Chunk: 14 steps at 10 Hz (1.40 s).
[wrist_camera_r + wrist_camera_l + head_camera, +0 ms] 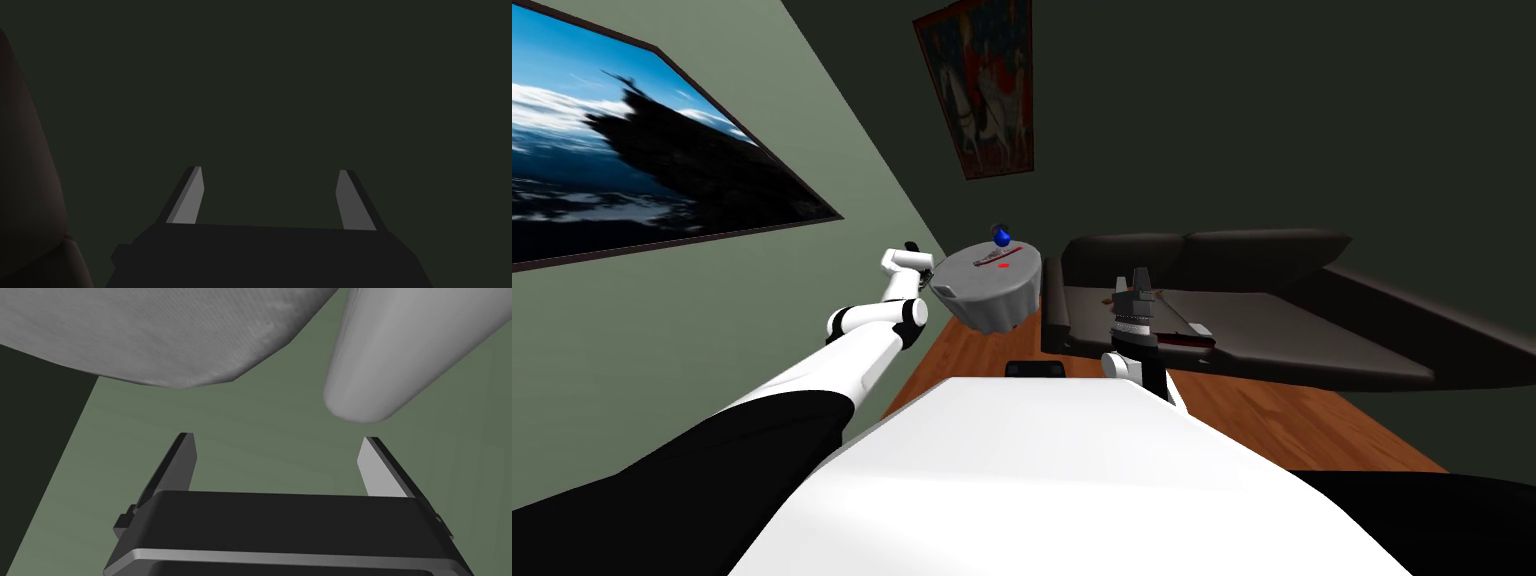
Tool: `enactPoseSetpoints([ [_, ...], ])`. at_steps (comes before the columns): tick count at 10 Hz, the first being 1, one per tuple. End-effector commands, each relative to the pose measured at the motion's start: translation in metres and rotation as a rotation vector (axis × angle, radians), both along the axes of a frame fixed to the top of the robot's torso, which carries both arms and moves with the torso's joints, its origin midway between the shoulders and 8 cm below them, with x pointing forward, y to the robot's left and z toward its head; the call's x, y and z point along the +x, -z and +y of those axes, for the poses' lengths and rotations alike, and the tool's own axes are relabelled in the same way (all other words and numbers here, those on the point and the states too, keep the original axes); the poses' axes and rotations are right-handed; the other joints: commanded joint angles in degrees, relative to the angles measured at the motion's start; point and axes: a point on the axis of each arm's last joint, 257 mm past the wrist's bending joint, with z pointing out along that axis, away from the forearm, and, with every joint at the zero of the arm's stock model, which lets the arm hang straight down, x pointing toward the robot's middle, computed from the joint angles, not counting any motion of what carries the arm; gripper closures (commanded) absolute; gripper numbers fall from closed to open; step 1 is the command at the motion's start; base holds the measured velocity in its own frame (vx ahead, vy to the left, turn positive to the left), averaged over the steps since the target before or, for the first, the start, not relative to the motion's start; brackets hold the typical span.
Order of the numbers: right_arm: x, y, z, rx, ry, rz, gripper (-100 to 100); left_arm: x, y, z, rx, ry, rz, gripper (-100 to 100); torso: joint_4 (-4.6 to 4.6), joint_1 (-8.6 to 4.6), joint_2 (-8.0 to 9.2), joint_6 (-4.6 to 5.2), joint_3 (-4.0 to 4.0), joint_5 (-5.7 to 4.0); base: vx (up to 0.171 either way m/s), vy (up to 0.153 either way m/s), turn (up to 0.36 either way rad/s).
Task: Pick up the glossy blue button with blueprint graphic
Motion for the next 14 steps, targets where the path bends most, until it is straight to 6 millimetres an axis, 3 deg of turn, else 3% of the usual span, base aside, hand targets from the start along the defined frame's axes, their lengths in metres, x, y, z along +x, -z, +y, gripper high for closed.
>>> enactPoseSetpoints([
  [1, 0.000, 0.000, 0.000, 0.000, 0.000, 0.000, 0, -0.011, 0.000, -0.001, -0.034, -0.025, 0.046, -100, 0.00, 0.00, 0.00, 0.00, 0.00, 0.00, 0.013, -0.091, -0.035],
  [11, 0.000, 0.000, 0.000, 0.000, 0.000, 0.000, 0, -0.066, 0.009, -0.019, -0.211, -0.111, 0.264, -100, 0.01, -0.07, 0.02, 0.01, 0.01, -0.02, 0.008, -0.076, -0.028],
  [14, 0.000, 0.000, 0.000, 0.000, 0.000, 0.000, 0, -0.067, 0.008, -0.021, -0.218, -0.113, 0.271, -100, 0.00, 0.02, 0.00, 0.00, 0.00, 0.00, 0.006, -0.048, -0.008],
])
